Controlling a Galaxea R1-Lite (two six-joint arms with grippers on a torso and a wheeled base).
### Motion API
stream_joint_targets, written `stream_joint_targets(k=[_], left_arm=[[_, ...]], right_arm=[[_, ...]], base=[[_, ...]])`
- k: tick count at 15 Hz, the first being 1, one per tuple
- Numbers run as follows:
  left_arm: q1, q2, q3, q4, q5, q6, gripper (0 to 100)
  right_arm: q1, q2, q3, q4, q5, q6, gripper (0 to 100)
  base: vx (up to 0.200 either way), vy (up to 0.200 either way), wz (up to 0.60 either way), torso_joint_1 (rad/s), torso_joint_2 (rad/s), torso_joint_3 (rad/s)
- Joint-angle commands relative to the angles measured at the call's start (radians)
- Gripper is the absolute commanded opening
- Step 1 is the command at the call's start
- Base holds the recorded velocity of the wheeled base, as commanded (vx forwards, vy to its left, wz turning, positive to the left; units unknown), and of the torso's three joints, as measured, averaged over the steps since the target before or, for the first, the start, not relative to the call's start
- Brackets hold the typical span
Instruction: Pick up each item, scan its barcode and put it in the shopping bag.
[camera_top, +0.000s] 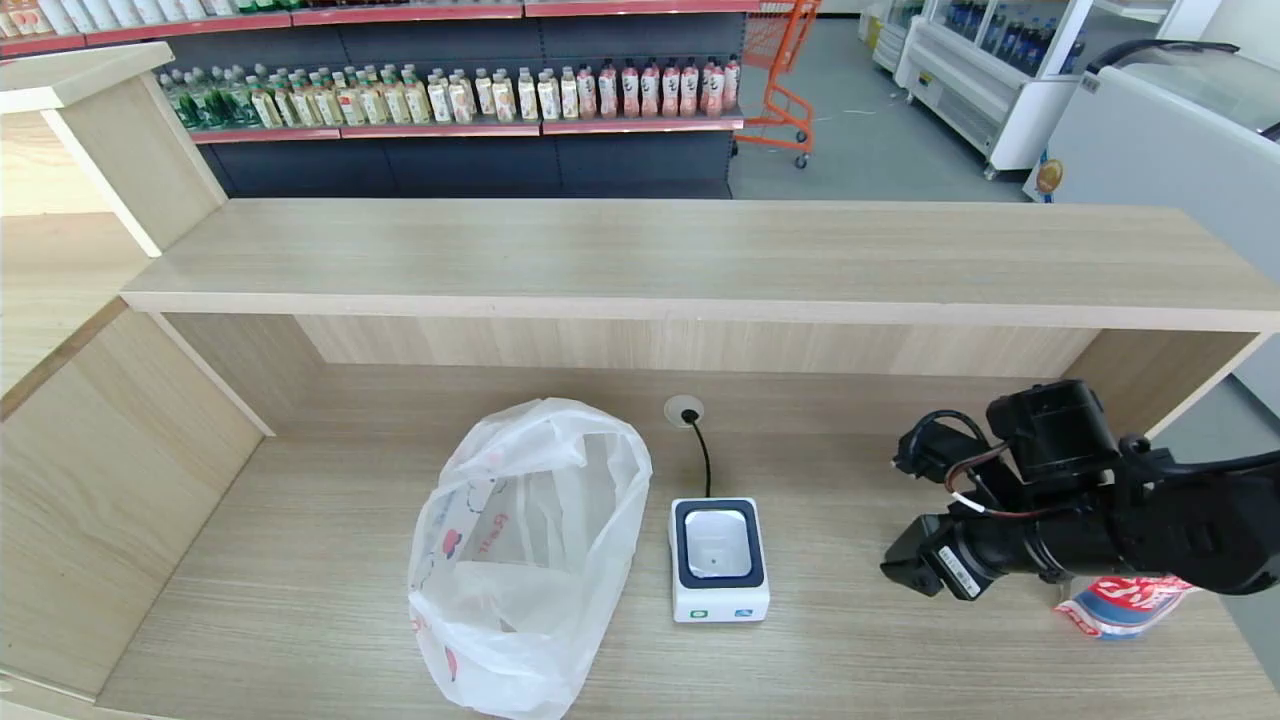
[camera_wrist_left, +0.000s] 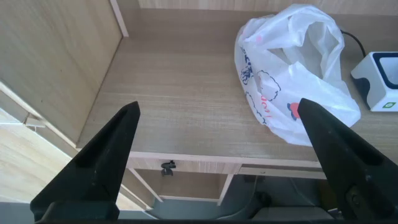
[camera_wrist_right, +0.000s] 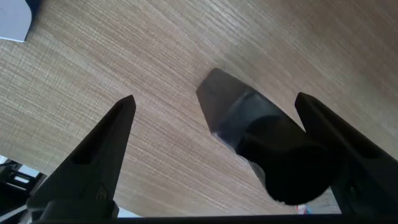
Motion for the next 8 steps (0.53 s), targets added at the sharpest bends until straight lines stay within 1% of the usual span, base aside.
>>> stream_joint_targets(k=[1,3,5,8], left_arm=[[-0.001,0.000,0.000,0.000,0.000,0.000,100],[0.001,0.000,0.000,0.000,0.000,0.000,100],[-0.001,0.000,0.000,0.000,0.000,0.000,100],[-0.001,0.000,0.000,0.000,0.000,0.000,100]], right_arm=[[0.022,0.069,-0.007,-0.036,0.000,-0.031,100],[0.019,0.101,-0.004,-0.105,-0.001,-0.069,100],[0.016,0.115,-0.009,-0.123,-0.024,-0.083,100],[0.014,0.129,-0.007,-0.141,-0.024,-0.083,100]], base=[[0.000,0.000,0.00,0.000,0.00,0.000],[0.000,0.000,0.00,0.000,0.00,0.000],[0.000,0.000,0.00,0.000,0.00,0.000],[0.000,0.000,0.00,0.000,0.00,0.000]])
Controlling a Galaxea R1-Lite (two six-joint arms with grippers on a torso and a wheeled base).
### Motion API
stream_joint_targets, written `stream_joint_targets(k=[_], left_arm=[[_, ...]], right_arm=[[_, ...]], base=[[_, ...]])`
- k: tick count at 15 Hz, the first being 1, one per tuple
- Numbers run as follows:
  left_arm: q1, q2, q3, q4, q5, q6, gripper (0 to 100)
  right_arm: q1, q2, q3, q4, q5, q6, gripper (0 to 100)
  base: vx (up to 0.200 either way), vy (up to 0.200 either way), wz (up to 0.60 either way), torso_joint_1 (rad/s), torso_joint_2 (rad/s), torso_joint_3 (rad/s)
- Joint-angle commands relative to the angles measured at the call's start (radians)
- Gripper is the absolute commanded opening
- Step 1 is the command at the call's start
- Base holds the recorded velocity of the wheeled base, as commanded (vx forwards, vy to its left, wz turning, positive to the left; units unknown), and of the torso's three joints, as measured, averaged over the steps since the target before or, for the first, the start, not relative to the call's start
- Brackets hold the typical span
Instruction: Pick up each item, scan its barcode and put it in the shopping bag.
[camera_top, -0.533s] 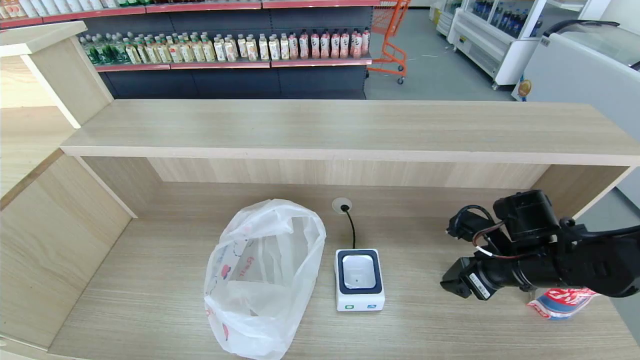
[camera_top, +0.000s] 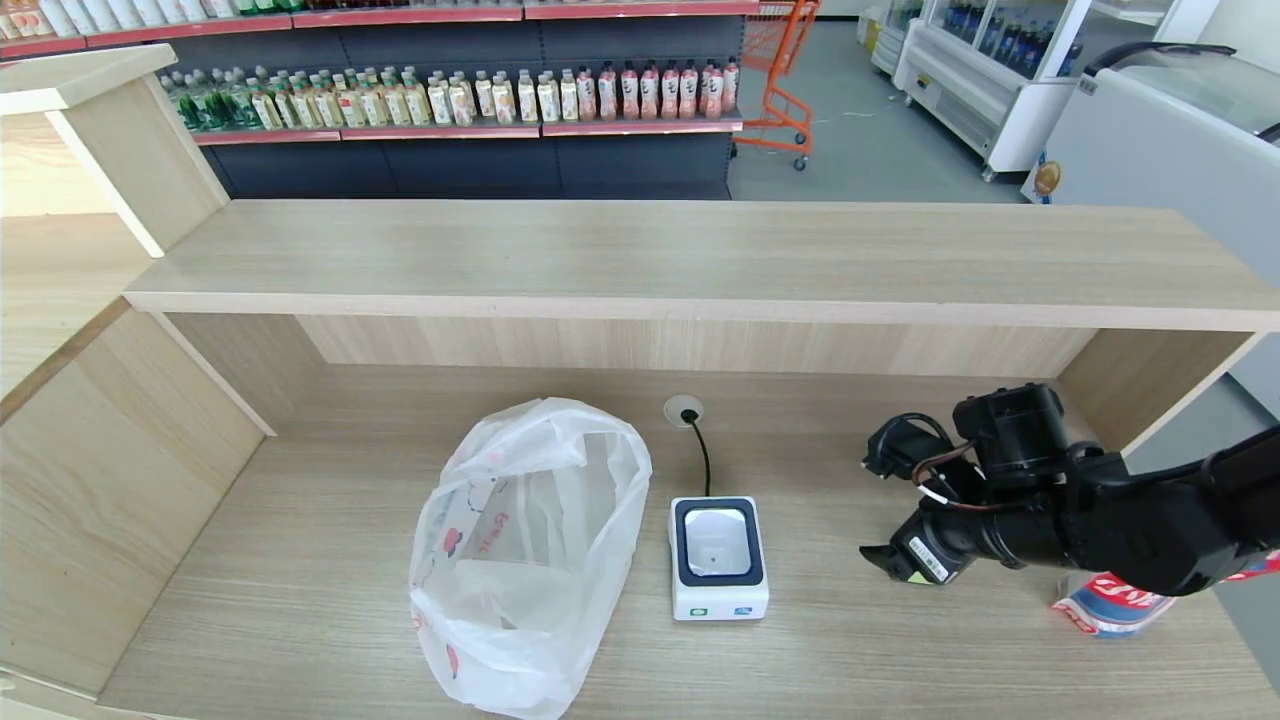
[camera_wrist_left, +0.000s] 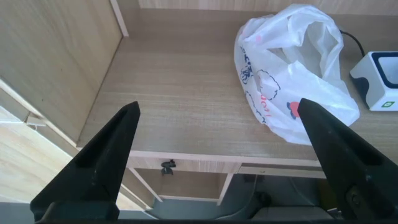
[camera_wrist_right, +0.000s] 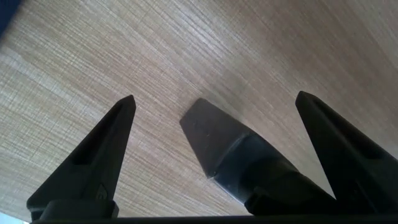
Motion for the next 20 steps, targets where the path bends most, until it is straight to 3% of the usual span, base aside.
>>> stream_joint_targets(k=[1,6,11,15,20], left_arm=[[-0.001,0.000,0.000,0.000,0.000,0.000,100],[-0.001,0.000,0.000,0.000,0.000,0.000,100],[0.001,0.000,0.000,0.000,0.000,0.000,100],[-0.001,0.000,0.000,0.000,0.000,0.000,100],[-0.001,0.000,0.000,0.000,0.000,0.000,100]], right_arm=[[0.000,0.013,0.002,0.001,0.005,0.004,100],[0.001,-0.139,0.030,0.010,0.004,0.101,100],[-0.078,-0.337,0.145,0.102,0.005,0.104,100],[-0.157,-0.288,0.177,0.099,0.007,-0.029,100],[-0.135,-0.156,0.162,0.019,0.091,-0.058,100]], base=[[0.000,0.000,0.00,0.000,0.00,0.000],[0.000,0.000,0.00,0.000,0.00,0.000],[0.000,0.000,0.00,0.000,0.00,0.000],[0.000,0.000,0.00,0.000,0.00,0.000],[0.000,0.000,0.00,0.000,0.00,0.000]])
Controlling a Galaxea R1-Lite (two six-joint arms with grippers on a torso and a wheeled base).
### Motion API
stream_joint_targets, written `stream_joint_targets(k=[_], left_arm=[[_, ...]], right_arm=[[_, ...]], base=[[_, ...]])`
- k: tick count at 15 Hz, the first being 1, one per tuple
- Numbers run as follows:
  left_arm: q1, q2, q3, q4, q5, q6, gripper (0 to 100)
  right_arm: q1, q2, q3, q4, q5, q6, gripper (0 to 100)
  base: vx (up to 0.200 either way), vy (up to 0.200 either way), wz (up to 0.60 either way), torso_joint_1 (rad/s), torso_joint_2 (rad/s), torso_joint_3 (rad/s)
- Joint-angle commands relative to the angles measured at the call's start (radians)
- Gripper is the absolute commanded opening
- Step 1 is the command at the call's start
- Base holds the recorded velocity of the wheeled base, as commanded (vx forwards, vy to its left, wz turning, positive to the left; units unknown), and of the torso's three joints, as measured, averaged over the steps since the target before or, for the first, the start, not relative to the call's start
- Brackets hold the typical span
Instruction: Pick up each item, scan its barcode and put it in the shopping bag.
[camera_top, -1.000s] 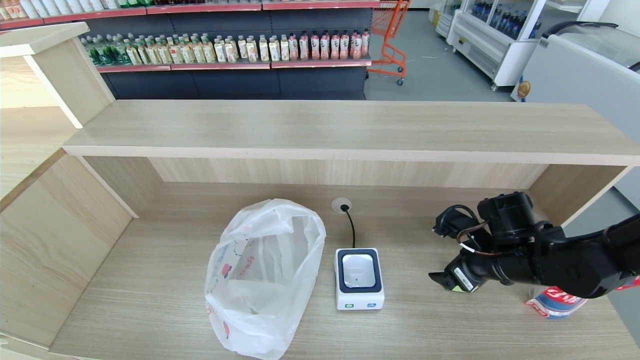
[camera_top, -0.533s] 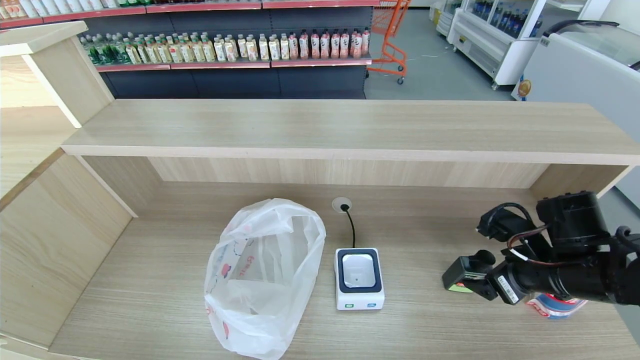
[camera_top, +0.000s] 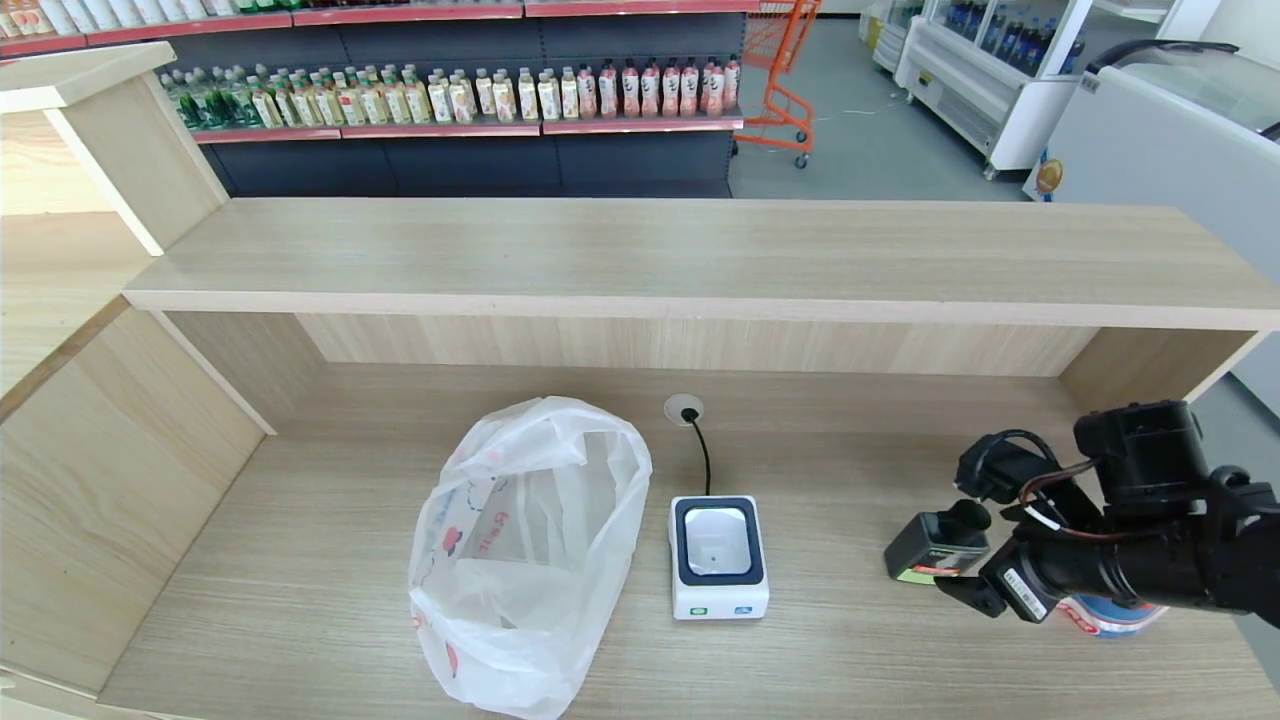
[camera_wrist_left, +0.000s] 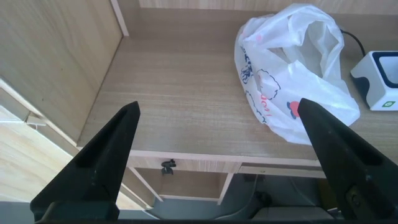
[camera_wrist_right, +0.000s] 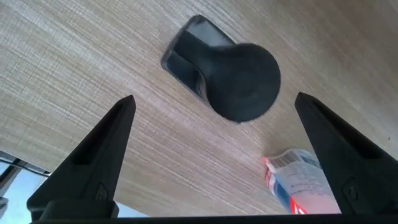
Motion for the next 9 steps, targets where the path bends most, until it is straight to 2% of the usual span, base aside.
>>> stream_joint_targets(k=[1,6,7,9], left_arm=[[-0.001,0.000,0.000,0.000,0.000,0.000,100],[-0.001,0.000,0.000,0.000,0.000,0.000,100],[-0.001,0.000,0.000,0.000,0.000,0.000,100],[-0.001,0.000,0.000,0.000,0.000,0.000,100]], right_arm=[[0.012,0.084,-0.025,-0.040,0.008,-0.037,100],[0.019,0.163,-0.044,-0.102,0.013,-0.084,100],[0.025,0.173,-0.044,-0.102,0.015,-0.089,0],[0.045,0.190,-0.054,-0.111,0.018,-0.083,0]], base=[[0.000,0.000,0.00,0.000,0.00,0.000],[0.000,0.000,0.00,0.000,0.00,0.000],[0.000,0.000,0.00,0.000,0.00,0.000],[0.000,0.000,0.00,0.000,0.00,0.000]])
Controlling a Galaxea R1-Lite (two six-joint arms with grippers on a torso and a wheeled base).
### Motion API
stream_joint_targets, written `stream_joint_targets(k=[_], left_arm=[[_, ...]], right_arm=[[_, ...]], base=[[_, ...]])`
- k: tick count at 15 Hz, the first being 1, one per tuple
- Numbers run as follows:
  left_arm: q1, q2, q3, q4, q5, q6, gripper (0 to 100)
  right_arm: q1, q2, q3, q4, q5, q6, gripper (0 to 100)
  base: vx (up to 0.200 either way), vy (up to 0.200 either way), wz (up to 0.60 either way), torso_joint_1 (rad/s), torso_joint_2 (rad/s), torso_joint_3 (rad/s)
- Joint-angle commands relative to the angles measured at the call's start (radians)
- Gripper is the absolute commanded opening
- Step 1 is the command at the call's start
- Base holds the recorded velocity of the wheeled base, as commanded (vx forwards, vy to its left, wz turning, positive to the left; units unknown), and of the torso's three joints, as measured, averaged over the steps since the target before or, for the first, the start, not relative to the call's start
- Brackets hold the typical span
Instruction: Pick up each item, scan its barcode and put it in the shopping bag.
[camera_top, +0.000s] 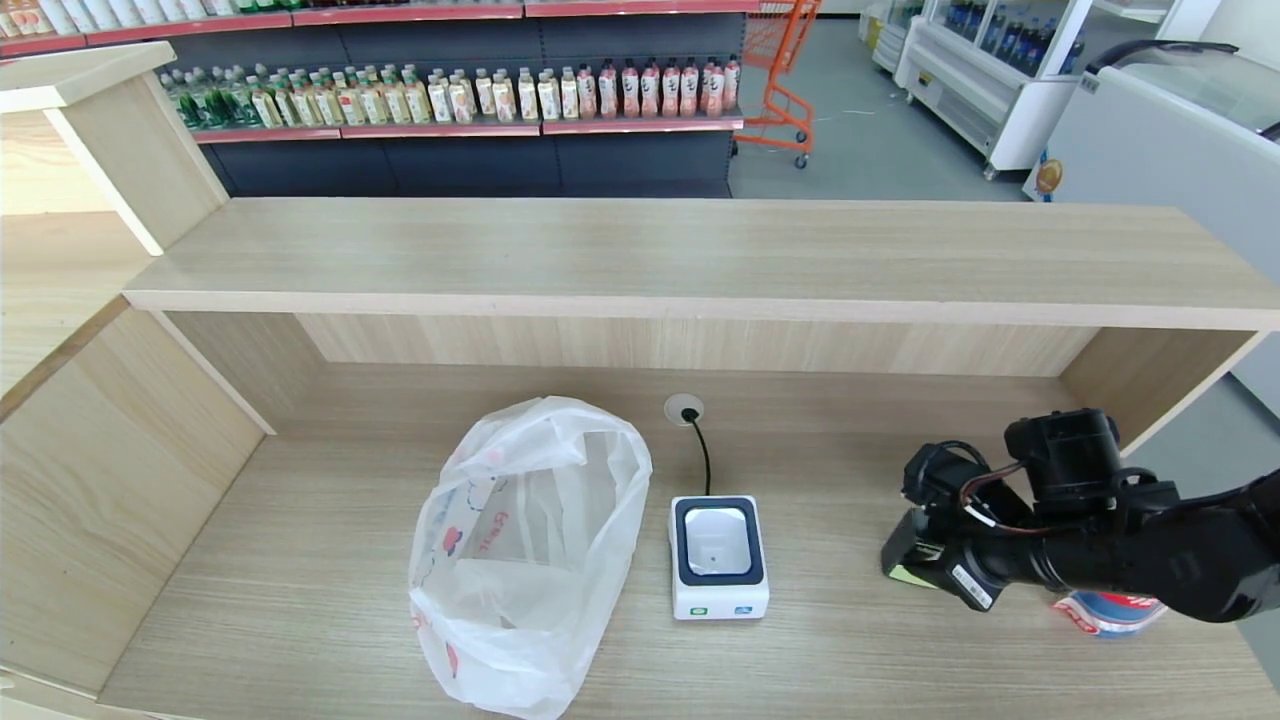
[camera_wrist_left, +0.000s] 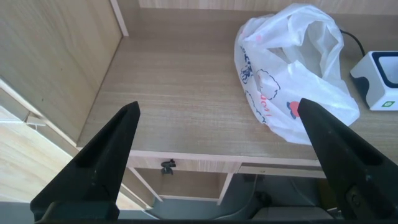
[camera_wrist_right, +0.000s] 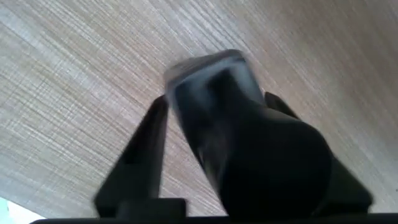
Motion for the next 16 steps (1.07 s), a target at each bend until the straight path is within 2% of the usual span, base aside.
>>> stream_joint_targets(k=[1,7,9,11,12,13,14,15,16], left_arm=[[0.000,0.000,0.000,0.000,0.000,0.000,100],[0.000,0.000,0.000,0.000,0.000,0.000,100],[0.000,0.000,0.000,0.000,0.000,0.000,100],[0.000,0.000,0.000,0.000,0.000,0.000,100],[0.000,0.000,0.000,0.000,0.000,0.000,100],[0.000,0.000,0.000,0.000,0.000,0.000,100],[0.000,0.000,0.000,0.000,0.000,0.000,100],[0.000,0.000,0.000,0.000,0.000,0.000,100],[0.000,0.000,0.000,0.000,0.000,0.000,100]], right_arm=[[0.024,0.035,-0.017,-0.018,0.020,0.004,0],[0.039,-0.027,-0.025,-0.041,0.139,0.024,0],[0.020,-0.198,0.029,-0.049,0.150,0.085,0],[-0.007,-0.390,0.158,-0.091,0.147,0.047,0],[-0.010,-0.450,0.210,-0.125,0.147,-0.045,0],[-0.032,-0.491,0.222,-0.136,0.158,-0.231,0],[-0.044,-0.505,0.221,-0.137,0.253,-0.396,0],[-0.050,-0.504,0.222,-0.137,0.408,-0.568,0],[-0.050,-0.499,0.216,-0.139,0.526,-0.803,0]], base=[[0.000,0.000,0.00,0.000,0.00,0.000],[0.000,0.000,0.00,0.000,0.00,0.000],[0.000,0.000,0.00,0.000,0.00,0.000],[0.000,0.000,0.00,0.000,0.00,0.000],[0.000,0.000,0.00,0.000,0.00,0.000],[0.000,0.000,0.00,0.000,0.00,0.000],[0.000,0.000,0.00,0.000,0.00,0.000],[0.000,0.000,0.00,0.000,0.00,0.000],[0.000,0.000,0.00,0.000,0.00,0.000]])
